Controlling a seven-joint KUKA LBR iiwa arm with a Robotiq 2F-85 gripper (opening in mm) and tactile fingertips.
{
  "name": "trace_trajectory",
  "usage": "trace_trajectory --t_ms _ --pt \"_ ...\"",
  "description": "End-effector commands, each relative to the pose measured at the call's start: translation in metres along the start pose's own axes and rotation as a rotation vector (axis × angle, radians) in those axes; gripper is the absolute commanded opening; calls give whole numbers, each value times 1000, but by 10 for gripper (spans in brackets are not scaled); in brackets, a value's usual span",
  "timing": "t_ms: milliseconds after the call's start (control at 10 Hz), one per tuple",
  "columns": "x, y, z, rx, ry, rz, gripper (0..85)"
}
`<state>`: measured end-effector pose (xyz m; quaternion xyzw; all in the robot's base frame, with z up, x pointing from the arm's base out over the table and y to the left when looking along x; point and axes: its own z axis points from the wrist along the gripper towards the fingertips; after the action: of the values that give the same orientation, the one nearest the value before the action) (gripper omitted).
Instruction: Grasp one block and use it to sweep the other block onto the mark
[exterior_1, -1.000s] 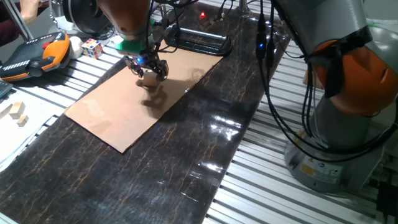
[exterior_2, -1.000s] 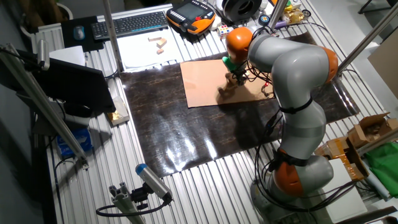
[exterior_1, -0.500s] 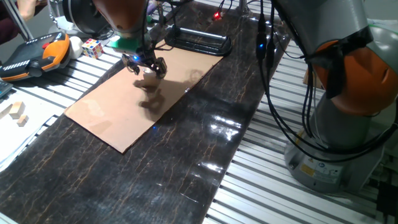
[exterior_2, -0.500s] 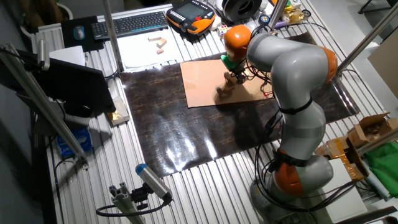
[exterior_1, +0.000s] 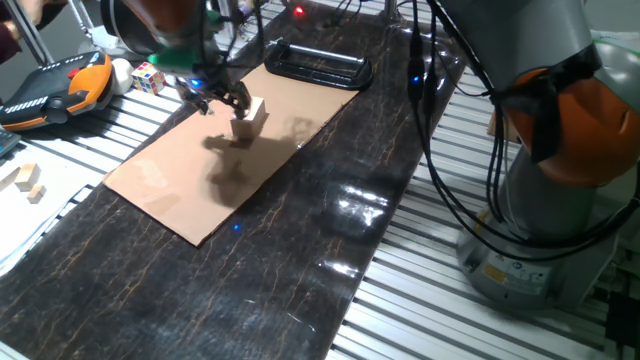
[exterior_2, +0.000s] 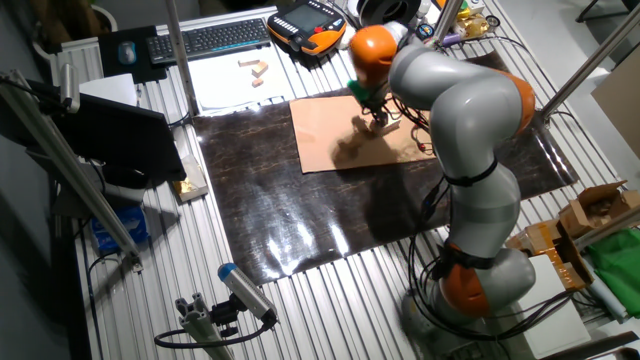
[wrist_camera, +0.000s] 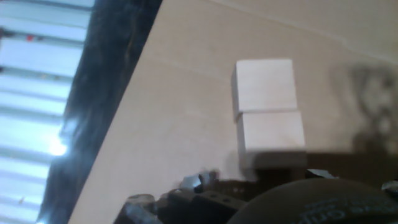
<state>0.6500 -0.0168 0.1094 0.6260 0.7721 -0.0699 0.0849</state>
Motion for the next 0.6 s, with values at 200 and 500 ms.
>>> trace_trajectory --t_ms 200,500 --pt "39 11 -33 3 35 -32 590" --pt "84 7 -54 -28 75 -106 357"
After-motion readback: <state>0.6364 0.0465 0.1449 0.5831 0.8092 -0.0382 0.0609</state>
